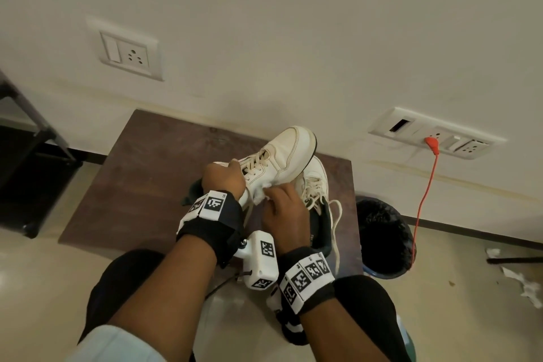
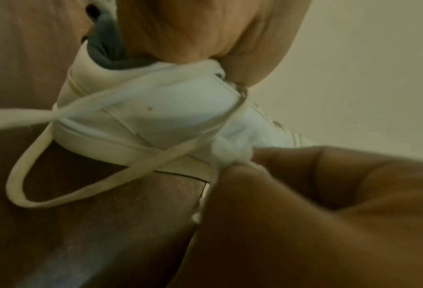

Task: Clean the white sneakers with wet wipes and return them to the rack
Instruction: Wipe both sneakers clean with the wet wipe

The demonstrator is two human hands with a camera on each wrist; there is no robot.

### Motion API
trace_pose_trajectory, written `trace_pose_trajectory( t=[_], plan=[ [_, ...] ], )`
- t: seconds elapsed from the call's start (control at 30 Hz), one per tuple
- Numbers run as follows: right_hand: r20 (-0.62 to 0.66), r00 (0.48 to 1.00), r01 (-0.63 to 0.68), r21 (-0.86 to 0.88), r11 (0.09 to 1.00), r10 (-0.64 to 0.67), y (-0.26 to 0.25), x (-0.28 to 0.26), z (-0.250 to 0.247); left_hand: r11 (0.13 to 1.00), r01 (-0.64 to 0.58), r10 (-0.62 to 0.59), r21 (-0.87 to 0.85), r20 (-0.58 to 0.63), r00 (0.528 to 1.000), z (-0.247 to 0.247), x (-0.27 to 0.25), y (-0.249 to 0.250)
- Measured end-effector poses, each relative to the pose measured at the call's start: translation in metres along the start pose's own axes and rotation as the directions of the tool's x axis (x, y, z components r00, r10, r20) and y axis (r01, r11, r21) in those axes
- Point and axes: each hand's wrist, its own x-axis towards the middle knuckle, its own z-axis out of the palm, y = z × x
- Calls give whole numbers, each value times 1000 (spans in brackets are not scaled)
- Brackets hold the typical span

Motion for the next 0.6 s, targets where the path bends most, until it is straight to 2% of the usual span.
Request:
trace_pose_trajectory(
  t=[0.1,0.23,0.33,0.5,0.6],
  plan=[
    [-93,996,-9,-49,999,4,0,8,-16,999,35,-35,24,-19,999,7,-1,-2],
    [-154,982,-122,-79,989,109,10,33,-31,995,14,-14,100,-3,1000,13,-7,-8],
    [31,979,-194,-186,963,203,10,38,-25,988,-1,2,157,-5,1000,9,-11,-17],
    [279,954,-53,-189,981,105,-1,10,-1,964,-42,49,262,-19,999,-15,5,-20],
    [467,882,21,-168,986,61,-7,-1,12,906,-98,105,411,6,994,-32,16,-19]
  ],
)
